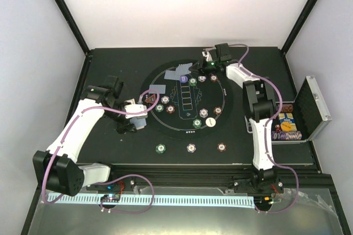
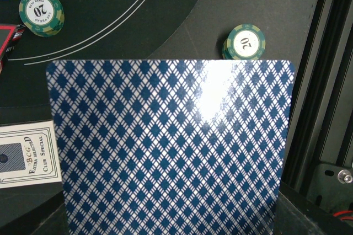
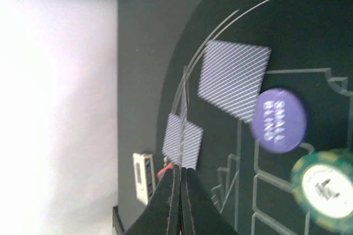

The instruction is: Distribute texas hold em gaming equipment

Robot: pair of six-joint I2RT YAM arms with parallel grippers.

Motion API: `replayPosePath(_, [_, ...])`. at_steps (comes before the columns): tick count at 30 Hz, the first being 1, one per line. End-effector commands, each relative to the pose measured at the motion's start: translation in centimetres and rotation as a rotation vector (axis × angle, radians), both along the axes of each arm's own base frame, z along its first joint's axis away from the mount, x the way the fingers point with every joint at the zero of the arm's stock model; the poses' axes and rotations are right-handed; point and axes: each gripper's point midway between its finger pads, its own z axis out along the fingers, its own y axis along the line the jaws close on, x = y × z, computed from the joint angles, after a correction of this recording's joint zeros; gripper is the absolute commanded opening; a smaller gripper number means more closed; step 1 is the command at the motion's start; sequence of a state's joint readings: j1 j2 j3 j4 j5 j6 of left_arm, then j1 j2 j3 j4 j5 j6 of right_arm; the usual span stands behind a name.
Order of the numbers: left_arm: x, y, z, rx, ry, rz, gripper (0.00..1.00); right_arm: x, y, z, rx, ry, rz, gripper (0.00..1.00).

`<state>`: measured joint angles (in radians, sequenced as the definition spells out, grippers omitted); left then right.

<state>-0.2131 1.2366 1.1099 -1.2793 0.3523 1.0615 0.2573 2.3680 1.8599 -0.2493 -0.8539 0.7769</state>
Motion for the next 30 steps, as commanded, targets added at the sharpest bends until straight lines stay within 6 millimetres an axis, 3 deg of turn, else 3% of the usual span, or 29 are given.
replayPosePath(1, [-0.2,-0.5,1.0,-0.026,-0.014,-0.003,0.02,-2.5,0.3,6.2,0.117,-0.111,0.069,0.01])
replayPosePath(10, [-0.3,-0.5,1.1,-0.030,-0.022,-0.007,0.02,-10.1,-0.6,9.7,0.196,-0.168,0.143,0.01])
replayPosePath(17, [-0.4,-0.6,1.3,-0.037,-0.024,-0.009,0.01,-16.0,0.5,9.9,0.206,-0.166,0.189,0.01])
replayPosePath(21, [-0.6,-0.6,1.6,-0.039,-0.031,-0.014,0.01,-19.9,3.5,9.2,0.185,-0.148,0.268,0.01])
replayPosePath(26, [-1.1,-0.5,1.9,-0.039,-0.033,-0.012,0.02,-25.7,10.0,8.7,0.193,-0.123,0.405,0.01])
replayPosePath(30, [-1.6,-0.3,2.2,-0.040,-0.033,-0.009,0.01,-29.4,14.6,7.0,0.201,-0.064,0.467,0.01])
